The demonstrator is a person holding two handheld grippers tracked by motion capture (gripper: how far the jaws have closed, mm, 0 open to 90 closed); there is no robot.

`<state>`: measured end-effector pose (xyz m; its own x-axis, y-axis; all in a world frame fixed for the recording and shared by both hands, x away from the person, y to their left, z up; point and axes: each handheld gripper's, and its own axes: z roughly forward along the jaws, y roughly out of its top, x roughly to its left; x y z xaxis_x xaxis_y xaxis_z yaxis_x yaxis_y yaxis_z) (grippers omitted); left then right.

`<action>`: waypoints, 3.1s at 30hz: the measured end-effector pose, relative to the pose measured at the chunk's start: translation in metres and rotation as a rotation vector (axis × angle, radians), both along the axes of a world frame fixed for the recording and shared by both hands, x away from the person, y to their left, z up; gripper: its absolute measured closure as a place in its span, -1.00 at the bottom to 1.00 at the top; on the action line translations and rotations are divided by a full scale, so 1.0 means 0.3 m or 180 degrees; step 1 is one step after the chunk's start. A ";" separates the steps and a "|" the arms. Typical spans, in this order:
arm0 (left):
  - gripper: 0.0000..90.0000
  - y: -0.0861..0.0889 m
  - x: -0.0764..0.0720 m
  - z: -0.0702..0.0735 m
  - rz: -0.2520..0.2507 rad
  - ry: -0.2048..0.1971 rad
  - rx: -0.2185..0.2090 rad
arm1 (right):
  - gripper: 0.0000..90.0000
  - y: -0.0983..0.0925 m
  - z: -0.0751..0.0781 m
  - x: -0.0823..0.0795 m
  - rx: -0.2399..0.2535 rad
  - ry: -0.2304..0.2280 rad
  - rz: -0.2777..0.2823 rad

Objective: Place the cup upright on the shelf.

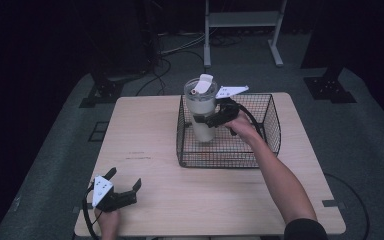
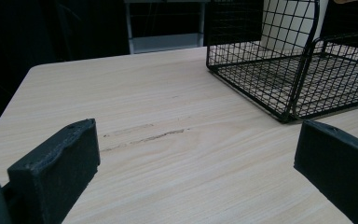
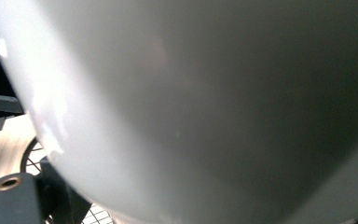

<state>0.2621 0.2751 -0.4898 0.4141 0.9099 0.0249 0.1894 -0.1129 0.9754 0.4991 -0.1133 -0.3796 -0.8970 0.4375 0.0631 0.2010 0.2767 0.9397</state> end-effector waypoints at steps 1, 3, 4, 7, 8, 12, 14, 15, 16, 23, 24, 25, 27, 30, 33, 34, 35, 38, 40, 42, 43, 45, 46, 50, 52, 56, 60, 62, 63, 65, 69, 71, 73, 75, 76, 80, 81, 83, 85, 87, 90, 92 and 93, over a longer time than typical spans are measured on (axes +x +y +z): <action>-1.00 0.000 0.000 0.000 -0.0003 -0.0002 0.0001 | -0.80 0.001 -0.002 0.002 -0.0008 0.0007 -0.0002; -1.00 0.000 0.001 0.000 -0.0001 0.0003 -0.0003 | -0.80 0.003 -0.007 0.003 -0.0005 0.0030 0.0015; -1.00 0.000 0.001 0.000 -0.0001 0.0003 -0.0003 | -0.80 0.004 -0.008 0.003 -0.0015 0.0029 0.0017; -1.00 0.001 0.000 0.000 -0.0006 0.0002 -0.0005 | -0.80 0.009 -0.013 0.004 -0.0043 0.0035 0.0023; -1.00 0.001 0.000 0.000 -0.0008 0.0001 -0.0006 | -0.80 0.011 -0.016 0.005 -0.0045 0.0032 0.0027; -1.00 0.002 0.000 0.000 -0.0009 -0.0007 -0.0008 | -0.80 0.016 -0.029 0.010 -0.0062 0.0054 0.0030; -1.00 0.003 0.001 0.000 -0.0007 -0.0004 -0.0015 | -0.80 0.019 -0.037 0.013 -0.0077 0.0061 0.0027; -1.00 0.003 0.001 0.000 -0.0009 -0.0007 -0.0019 | -0.80 0.021 -0.040 0.015 -0.0077 0.0064 0.0034; -1.00 0.003 0.001 0.000 -0.0008 -0.0009 -0.0021 | -0.80 0.022 -0.043 0.015 -0.0076 0.0081 0.0027; -1.00 0.003 0.001 0.000 -0.0012 -0.0009 -0.0020 | -0.80 0.031 -0.060 0.021 -0.0142 0.0115 0.0045; -1.00 0.003 0.001 0.000 -0.0011 -0.0016 -0.0025 | -0.80 0.031 -0.062 0.021 -0.0141 0.0128 0.0042; -1.00 0.004 0.001 0.000 -0.0011 -0.0015 -0.0026 | -0.80 0.032 -0.065 0.023 -0.0148 0.0128 0.0036; -1.00 0.004 0.001 0.000 -0.0011 -0.0017 -0.0024 | -0.80 0.031 -0.069 0.026 -0.0172 0.0127 0.0043; -1.00 0.004 0.001 0.000 -0.0013 -0.0016 -0.0026 | -0.80 0.030 -0.074 0.027 -0.0179 0.0156 0.0043; -1.00 0.004 0.003 0.000 -0.0010 -0.0006 -0.0038 | -0.80 0.030 -0.079 0.028 -0.0207 0.0151 0.0085; -1.00 0.005 0.002 0.000 -0.0014 -0.0009 -0.0035 | -0.80 0.030 -0.080 0.029 -0.0224 0.0145 0.0082; -1.00 0.005 0.002 0.000 -0.0016 -0.0011 -0.0033 | -0.80 0.031 -0.081 0.029 -0.0225 0.0144 0.0085; -1.00 0.005 0.002 0.000 -0.0017 -0.0013 -0.0031 | -0.80 0.030 -0.084 0.030 -0.0235 0.0144 0.0080; -1.00 0.005 0.002 0.000 -0.0018 -0.0014 -0.0029 | -0.80 0.029 -0.087 0.030 -0.0239 0.0144 0.0073; -1.00 0.005 0.002 0.000 -0.0019 -0.0014 -0.0027 | -0.80 0.029 -0.093 0.031 -0.0229 0.0139 0.0077; -1.00 0.005 0.002 0.000 -0.0020 -0.0015 -0.0027 | -0.80 0.030 -0.095 0.030 -0.0230 0.0157 0.0070; -1.00 0.005 0.001 0.000 -0.0023 -0.0013 -0.0017 | -0.81 0.030 -0.104 0.031 -0.0260 0.0159 0.0063; -1.00 0.005 0.001 0.000 -0.0022 -0.0013 -0.0020 | -0.81 0.030 -0.109 0.032 -0.0279 0.0149 0.0066; -1.00 0.004 0.001 0.000 -0.0024 -0.0009 -0.0028 | -0.81 0.030 -0.131 0.030 -0.0333 0.0138 0.0100; -1.00 0.004 0.001 0.000 -0.0024 -0.0011 -0.0027 | -0.81 0.027 -0.129 0.029 -0.0336 0.0140 0.0088; -1.00 0.004 0.000 -0.001 -0.0027 -0.0018 -0.0028 | -0.81 0.021 -0.134 0.029 -0.0346 0.0114 0.0109; -1.00 0.003 0.000 -0.001 -0.0025 -0.0016 -0.0026 | -0.81 0.017 -0.136 0.026 -0.0327 0.0141 0.0087; -1.00 0.003 -0.001 -0.001 -0.0028 -0.0019 -0.0028 | -0.81 0.013 -0.137 0.028 -0.0315 0.0149 0.0080; -1.00 0.003 -0.001 -0.001 -0.0027 -0.0019 -0.0027 | -0.81 0.011 -0.137 0.027 -0.0314 0.0154 0.0078; -1.00 0.003 -0.001 -0.001 -0.0027 -0.0017 -0.0028 | -0.81 0.006 -0.137 0.027 -0.0332 0.0139 0.0092; -1.00 0.002 -0.001 -0.001 -0.0030 -0.0020 -0.0024 | -0.81 0.000 -0.139 0.027 -0.0323 0.0159 0.0099; -1.00 0.002 -0.001 -0.001 -0.0031 -0.0021 -0.0024 | -0.81 -0.003 -0.140 0.028 -0.0335 0.0144 0.0118; -1.00 0.002 -0.001 -0.001 -0.0030 -0.0019 -0.0026 | -0.81 -0.006 -0.140 0.027 -0.0338 0.0151 0.0124; -1.00 0.002 -0.001 -0.001 -0.0030 -0.0021 -0.0026 | -0.82 -0.009 -0.140 0.027 -0.0351 0.0158 0.0127; -1.00 0.002 -0.001 -0.001 -0.0031 -0.0021 -0.0024 | -0.82 -0.013 -0.140 0.026 -0.0369 0.0156 0.0138; -1.00 0.002 -0.001 -0.001 -0.0030 -0.0018 -0.0020 | -0.82 -0.023 -0.140 0.024 -0.0392 0.0149 0.0141; -1.00 0.002 -0.001 -0.001 -0.0032 -0.0020 -0.0019 | -0.82 -0.025 -0.139 0.022 -0.0403 0.0156 0.0134; -1.00 0.002 -0.001 -0.001 -0.0030 -0.0019 -0.0018 | -0.81 -0.028 -0.139 0.020 -0.0411 0.0146 0.0137; -1.00 0.001 -0.001 -0.001 -0.0028 -0.0022 -0.0026 | -0.81 -0.032 -0.138 0.018 -0.0421 0.0138 0.0141; -1.00 0.001 -0.001 -0.001 -0.0026 -0.0022 -0.0026 | -0.81 -0.034 -0.139 0.016 -0.0418 0.0141 0.0139; -1.00 0.001 -0.002 -0.001 -0.0024 -0.0023 -0.0031 | -0.81 -0.041 -0.141 0.010 -0.0420 0.0135 0.0128; -1.00 0.001 -0.002 -0.001 -0.0026 -0.0023 -0.0026 | -0.81 -0.046 -0.142 0.008 -0.0422 0.0123 0.0131; -1.00 0.000 -0.001 -0.001 -0.0025 -0.0023 -0.0026 | -0.81 -0.049 -0.142 0.006 -0.0420 0.0127 0.0124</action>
